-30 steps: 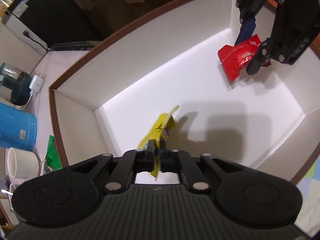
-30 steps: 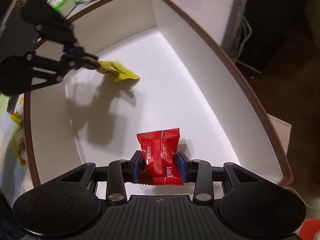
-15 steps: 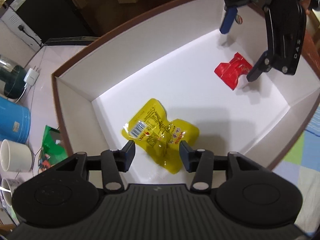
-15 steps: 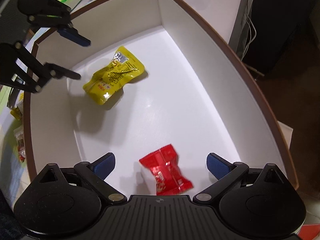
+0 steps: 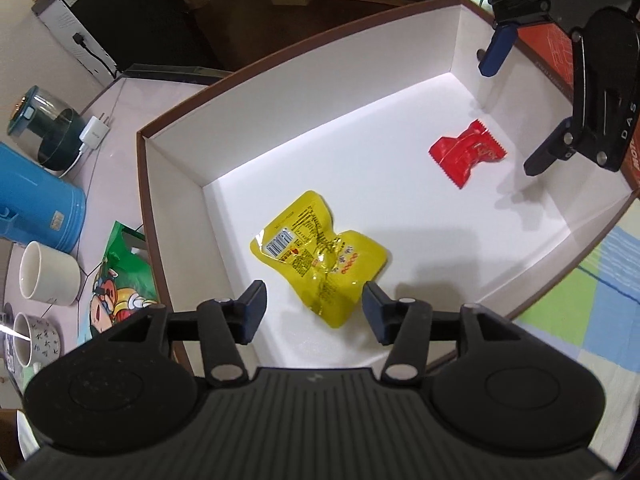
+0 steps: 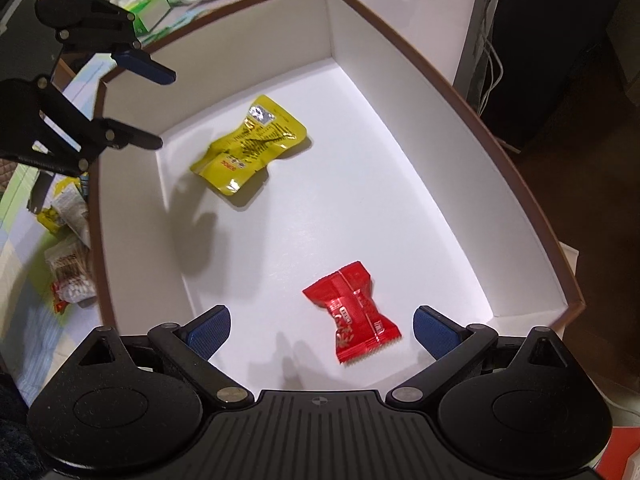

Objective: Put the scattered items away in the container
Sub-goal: 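Withdraw both tools from the box back toward the remaining items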

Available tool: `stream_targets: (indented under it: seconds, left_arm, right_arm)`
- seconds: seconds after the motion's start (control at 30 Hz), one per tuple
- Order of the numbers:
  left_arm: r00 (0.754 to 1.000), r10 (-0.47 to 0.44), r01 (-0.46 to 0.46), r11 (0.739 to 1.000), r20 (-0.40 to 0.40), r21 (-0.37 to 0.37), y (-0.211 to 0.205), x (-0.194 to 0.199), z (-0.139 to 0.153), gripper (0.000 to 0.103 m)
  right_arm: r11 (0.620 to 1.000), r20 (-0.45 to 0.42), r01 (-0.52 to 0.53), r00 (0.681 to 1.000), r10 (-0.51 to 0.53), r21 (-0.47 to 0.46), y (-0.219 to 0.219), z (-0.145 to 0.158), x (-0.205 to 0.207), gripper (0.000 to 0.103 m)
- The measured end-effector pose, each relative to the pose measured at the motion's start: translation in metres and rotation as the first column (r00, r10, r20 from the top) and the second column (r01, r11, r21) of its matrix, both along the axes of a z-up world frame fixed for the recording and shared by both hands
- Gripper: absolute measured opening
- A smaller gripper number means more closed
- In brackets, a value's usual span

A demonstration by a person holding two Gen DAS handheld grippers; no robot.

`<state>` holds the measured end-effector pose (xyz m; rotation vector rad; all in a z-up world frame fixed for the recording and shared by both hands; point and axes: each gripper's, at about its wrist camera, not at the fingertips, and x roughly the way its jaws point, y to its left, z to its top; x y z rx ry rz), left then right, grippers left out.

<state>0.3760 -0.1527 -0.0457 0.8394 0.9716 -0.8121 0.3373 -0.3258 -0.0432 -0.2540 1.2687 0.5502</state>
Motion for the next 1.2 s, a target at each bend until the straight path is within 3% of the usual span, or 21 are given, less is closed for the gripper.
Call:
stream_targets:
  seconds: [0.13,0.33,0.83,1.2]
  left_arm:
    - [0.999,0.017,-0.017,1.0,0.037,-0.002,0.0,-0.014,0.012,0.059]
    - [0.996,0.05,-0.049,0.999,0.078,-0.013,0.003,-0.032,0.03,0.063]
    - [0.987,0.055,-0.048,0.997,0.149,-0.053,0.01,-0.076,0.063,0.065]
    - [0.982,0.054,-0.037,0.995,0.18,-0.096,0.03,-0.101,0.078,0.069]
  right_arm:
    - [1.0,0.027,0.018,0.999,-0.019,0.009,-0.002,0.013,-0.012,0.1]
    - [0.999,0.061,0.043,0.997,-0.043,0.012,-0.002,0.028,-0.03,0.1]
    - [0.994,0.145,0.107,0.983,-0.11,0.023,0.008,0.06,-0.073,0.1]
    - [0.978,0.218,0.198,0.954,-0.206,0.061,0.014,0.077,-0.094,0.1]
